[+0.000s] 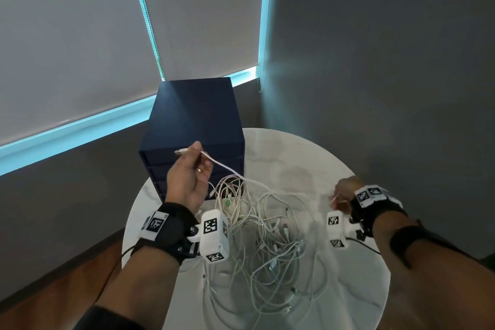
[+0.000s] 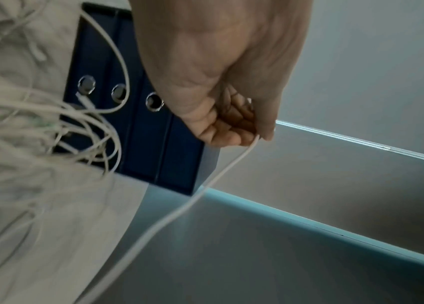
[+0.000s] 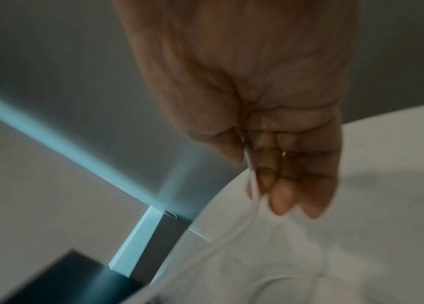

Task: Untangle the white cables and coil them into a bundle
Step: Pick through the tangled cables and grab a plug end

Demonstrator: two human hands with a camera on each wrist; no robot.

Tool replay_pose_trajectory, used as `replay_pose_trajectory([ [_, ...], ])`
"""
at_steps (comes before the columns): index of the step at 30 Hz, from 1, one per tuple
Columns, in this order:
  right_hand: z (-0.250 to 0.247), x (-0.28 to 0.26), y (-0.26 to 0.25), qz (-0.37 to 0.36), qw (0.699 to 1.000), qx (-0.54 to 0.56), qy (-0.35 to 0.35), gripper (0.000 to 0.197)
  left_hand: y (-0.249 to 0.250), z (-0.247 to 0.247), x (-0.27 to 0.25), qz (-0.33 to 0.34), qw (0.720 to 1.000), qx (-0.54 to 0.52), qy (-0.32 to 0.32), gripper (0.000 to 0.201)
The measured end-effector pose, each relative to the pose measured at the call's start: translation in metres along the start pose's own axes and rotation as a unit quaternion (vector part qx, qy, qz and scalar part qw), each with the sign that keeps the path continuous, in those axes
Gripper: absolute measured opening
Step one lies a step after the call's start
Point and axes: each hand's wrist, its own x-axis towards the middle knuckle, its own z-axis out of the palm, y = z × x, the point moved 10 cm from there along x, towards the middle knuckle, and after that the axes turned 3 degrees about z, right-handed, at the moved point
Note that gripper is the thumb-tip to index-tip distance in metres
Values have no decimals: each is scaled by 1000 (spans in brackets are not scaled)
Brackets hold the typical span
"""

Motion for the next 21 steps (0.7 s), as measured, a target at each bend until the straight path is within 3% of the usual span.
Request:
replay_pose_trajectory([
  [2,4,-1,-5,-36,973,-224,33,41,-15,8,-5,-12,999,38,-13,12],
  [3,11,-8,-24,-96,949,-292,65,45,-23,12,-8,-16,997,76,-23,9],
  [5,36,-41,-64,-230,949,-206,69,45,-41,21,-17,-21,987,155,-50,7],
  [7,82,-82,-92,-322,942,-62,-64,32,-56,27,-23,-10,971,231,-68,10],
  [9,135,-127,-102,-353,910,-60,-209,27,-63,29,-27,19,952,296,-73,14],
  [11,173,-155,-99,-371,876,-85,-295,17,-62,31,-30,45,950,301,-68,18],
  [13,195,-157,-89,-359,871,-73,-328,15,-56,27,-29,61,951,298,-46,20],
  [15,204,-157,-85,-383,869,-67,-307,17,-56,22,-29,55,947,313,-46,20],
  [18,202,-171,-93,-485,842,-117,-204,16,-67,17,-30,23,947,312,-75,24],
  [21,193,-169,-93,-481,850,-114,-180,29,-62,15,-28,32,957,283,-64,28],
])
